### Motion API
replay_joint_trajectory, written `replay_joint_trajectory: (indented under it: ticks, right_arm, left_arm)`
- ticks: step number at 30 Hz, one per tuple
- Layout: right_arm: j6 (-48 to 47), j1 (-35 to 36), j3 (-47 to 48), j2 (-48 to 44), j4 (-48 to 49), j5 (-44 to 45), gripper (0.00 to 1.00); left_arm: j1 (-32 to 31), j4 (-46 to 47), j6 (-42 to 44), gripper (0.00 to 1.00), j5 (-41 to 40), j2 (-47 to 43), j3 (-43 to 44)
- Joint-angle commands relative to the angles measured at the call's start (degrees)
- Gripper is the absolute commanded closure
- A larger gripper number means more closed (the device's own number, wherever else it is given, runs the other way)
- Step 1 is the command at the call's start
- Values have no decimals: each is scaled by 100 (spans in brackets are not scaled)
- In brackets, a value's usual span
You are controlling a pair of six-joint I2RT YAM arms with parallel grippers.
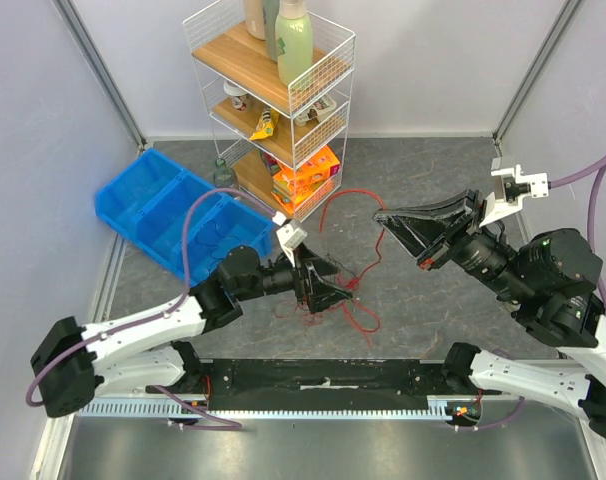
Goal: Untangle the cables
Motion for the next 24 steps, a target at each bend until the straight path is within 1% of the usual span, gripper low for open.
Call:
replay_joint_trajectory:
  ticks: [1,3,7,8,9,11,12,13,17,18,20,24]
  right_arm:
    - [221,-3,-32,-22,390,-191,100]
    - [247,-3,-32,-31,390,-348,100]
    - [230,-3,-59,-83,382,-323,100]
    - [221,-3,-67,-101,373,-288,100]
    - [204,-12,-85,-118,364,-262,100]
    - [151,-12,-120,-136,311,-244,100]
    - [125,-4,-146,-154,276,-113,100]
    - [81,-3,-173,-171,215,-34,100]
    - [37,-3,-366,-250,118,213,100]
    - [19,-3,-401,-268,66,291,100]
    - [-16,-3,-506,-294,-57,415,100]
    - [1,-3,-849,-303,-637,1037,100]
  left_arm:
    - [-10,2102,-542,3,1761,577,-130]
    - [-11,2464,-789,9,2009,833,-104]
    - [-19,2667,-1053,24,2466,1167,-16]
    - [-19,2737,-1106,30,2563,1203,-33]
    - [-11,2799,-1150,38,2607,1229,-51]
    - [-19,2686,-1124,63,2494,1177,-95]
    - [-19,2485,-1054,68,2397,1107,-104]
    - [-11,2196,-949,71,2318,1037,-104]
    - [-11,1220,-545,97,1932,598,-78]
    - [-11,939,-422,98,1774,457,-86]
    - [-19,490,-211,98,1431,62,-104]
    - [-11,-179,-139,98,369,-764,-209]
